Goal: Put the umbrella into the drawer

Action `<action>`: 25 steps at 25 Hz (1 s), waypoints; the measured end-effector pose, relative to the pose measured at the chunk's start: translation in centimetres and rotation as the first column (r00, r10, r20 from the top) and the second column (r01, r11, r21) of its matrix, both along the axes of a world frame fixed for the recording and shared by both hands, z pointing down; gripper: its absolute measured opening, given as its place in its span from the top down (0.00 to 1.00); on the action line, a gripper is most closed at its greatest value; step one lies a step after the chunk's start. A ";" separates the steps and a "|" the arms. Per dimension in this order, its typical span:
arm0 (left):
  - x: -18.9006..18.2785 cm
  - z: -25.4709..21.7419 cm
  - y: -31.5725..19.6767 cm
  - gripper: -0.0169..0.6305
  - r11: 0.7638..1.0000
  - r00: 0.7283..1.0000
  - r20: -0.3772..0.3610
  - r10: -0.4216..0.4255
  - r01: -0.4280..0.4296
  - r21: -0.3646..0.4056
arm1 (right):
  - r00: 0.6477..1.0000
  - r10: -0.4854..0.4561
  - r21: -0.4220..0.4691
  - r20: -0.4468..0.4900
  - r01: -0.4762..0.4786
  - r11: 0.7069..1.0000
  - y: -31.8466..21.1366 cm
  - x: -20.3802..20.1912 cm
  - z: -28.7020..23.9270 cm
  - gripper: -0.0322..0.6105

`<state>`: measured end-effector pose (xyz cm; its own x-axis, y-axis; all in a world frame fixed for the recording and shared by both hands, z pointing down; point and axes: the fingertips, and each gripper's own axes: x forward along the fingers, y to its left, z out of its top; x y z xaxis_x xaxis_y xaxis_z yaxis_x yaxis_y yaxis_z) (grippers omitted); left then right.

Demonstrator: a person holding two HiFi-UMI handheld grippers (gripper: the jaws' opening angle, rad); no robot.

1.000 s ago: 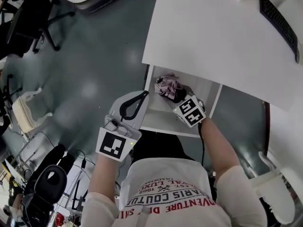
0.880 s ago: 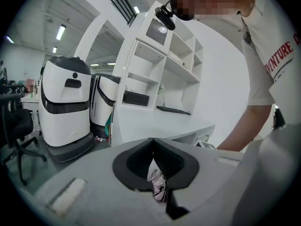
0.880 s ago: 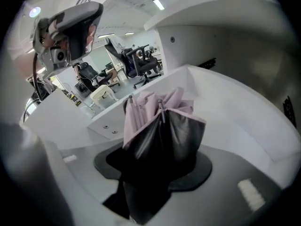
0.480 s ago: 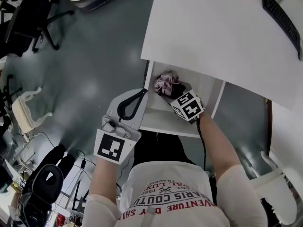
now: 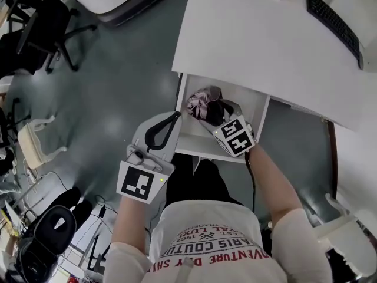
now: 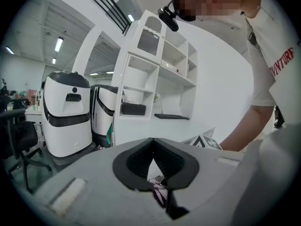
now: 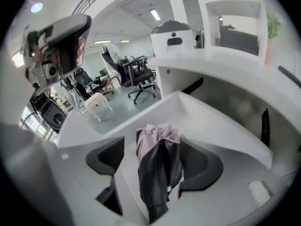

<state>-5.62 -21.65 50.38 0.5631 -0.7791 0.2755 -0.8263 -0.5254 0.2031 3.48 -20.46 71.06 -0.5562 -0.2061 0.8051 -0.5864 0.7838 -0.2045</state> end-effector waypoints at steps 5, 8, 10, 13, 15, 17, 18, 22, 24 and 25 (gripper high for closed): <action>0.0 -2.6 0.6 0.97 0.999 1.000 0.007 0.003 -0.004 0.046 | 0.996 0.072 0.124 0.055 -0.079 0.989 -1.4 0.0 -6.3 0.72; 0.0 -4.1 0.4 0.97 0.998 1.000 0.010 0.012 -0.012 0.064 | 0.992 0.093 0.163 0.086 -0.106 0.981 -1.8 0.1 -9.3 0.86; 0.7 -5.3 0.4 0.97 0.996 1.000 0.018 0.019 -0.021 0.090 | 0.988 0.104 0.190 0.118 -0.125 0.974 -1.8 0.8 -11.1 0.88; 1.1 -7.9 1.0 0.97 0.991 0.999 0.031 0.036 -0.039 0.126 | 0.976 0.128 0.228 0.174 -0.167 0.959 -1.3 1.2 -15.1 0.95; 0.8 -9.8 1.0 0.97 0.989 0.998 0.039 0.042 -0.047 0.142 | 0.968 0.139 0.257 0.211 -0.192 0.947 -1.2 1.1 -18.3 0.95; 0.6 -11.8 1.0 0.97 0.987 0.998 0.037 0.044 -0.049 0.151 | 0.959 0.138 0.287 0.246 -0.208 0.935 -1.2 1.0 -21.4 0.95; 0.6 -12.8 1.0 0.97 0.986 0.998 0.032 0.046 -0.051 0.157 | 0.956 0.130 0.301 0.264 -0.210 0.930 -1.1 0.9 -22.9 0.95; 1.0 -16.3 0.9 0.97 0.977 0.996 0.041 0.073 -0.080 0.196 | 0.938 0.109 0.389 0.328 -0.240 0.890 -1.7 1.4 -28.3 0.95; 1.1 -17.5 0.7 0.97 0.973 0.994 0.060 0.086 -0.097 0.209 | 0.927 0.113 0.438 0.357 -0.273 0.856 -2.1 1.9 -30.8 0.95; 1.1 -18.1 0.5 0.97 0.970 0.994 0.069 0.091 -0.104 0.219 | 0.921 0.115 0.462 0.372 -0.291 0.838 -2.4 2.2 -32.0 0.95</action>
<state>-4.47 -21.19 32.24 0.6274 -0.7666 0.1365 -0.7759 -0.6304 0.0262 5.64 -22.82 39.10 -0.6603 -0.6665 0.3462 -0.7156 0.6982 -0.0206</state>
